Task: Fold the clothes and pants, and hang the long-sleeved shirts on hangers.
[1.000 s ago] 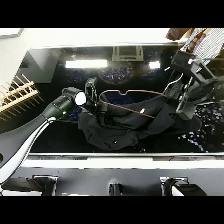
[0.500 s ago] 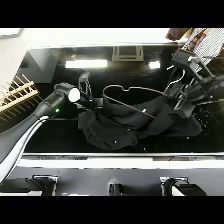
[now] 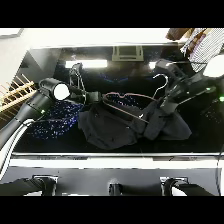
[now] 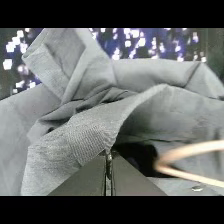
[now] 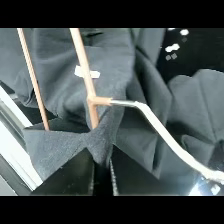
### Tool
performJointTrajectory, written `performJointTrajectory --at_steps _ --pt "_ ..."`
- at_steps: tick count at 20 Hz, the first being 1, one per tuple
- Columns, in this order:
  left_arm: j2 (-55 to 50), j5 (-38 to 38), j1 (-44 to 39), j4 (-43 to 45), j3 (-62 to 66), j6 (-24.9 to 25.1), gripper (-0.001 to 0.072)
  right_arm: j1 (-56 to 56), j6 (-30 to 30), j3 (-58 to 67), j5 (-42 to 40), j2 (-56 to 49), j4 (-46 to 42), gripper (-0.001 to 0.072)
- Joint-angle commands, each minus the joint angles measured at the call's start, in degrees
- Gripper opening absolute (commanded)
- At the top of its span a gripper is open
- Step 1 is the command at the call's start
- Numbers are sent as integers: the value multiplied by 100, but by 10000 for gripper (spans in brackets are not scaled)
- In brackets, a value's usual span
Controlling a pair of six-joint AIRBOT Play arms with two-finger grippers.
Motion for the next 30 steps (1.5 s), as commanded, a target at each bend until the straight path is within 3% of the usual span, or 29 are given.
performJointTrajectory --at_steps 1,10,13,18,24,30 --pt "92 7 7 7 164 166 17 396 46 0 -197 -365 -391 31" --pt "144 -2 9 7 640 192 18 551 400 2 -514 -448 -562 30" --pt "157 2 -92 9 1137 492 18 553 404 0 -256 -557 -186 30" --pt "251 -57 -492 7 1657 881 18 553 542 0 -531 -586 -44 30" --pt "422 -970 -1102 4 1598 1051 18 553 680 22 -1154 -581 546 30" --pt "422 -1027 -1882 4 1191 1067 16 551 616 31 -1534 66 -317 30"
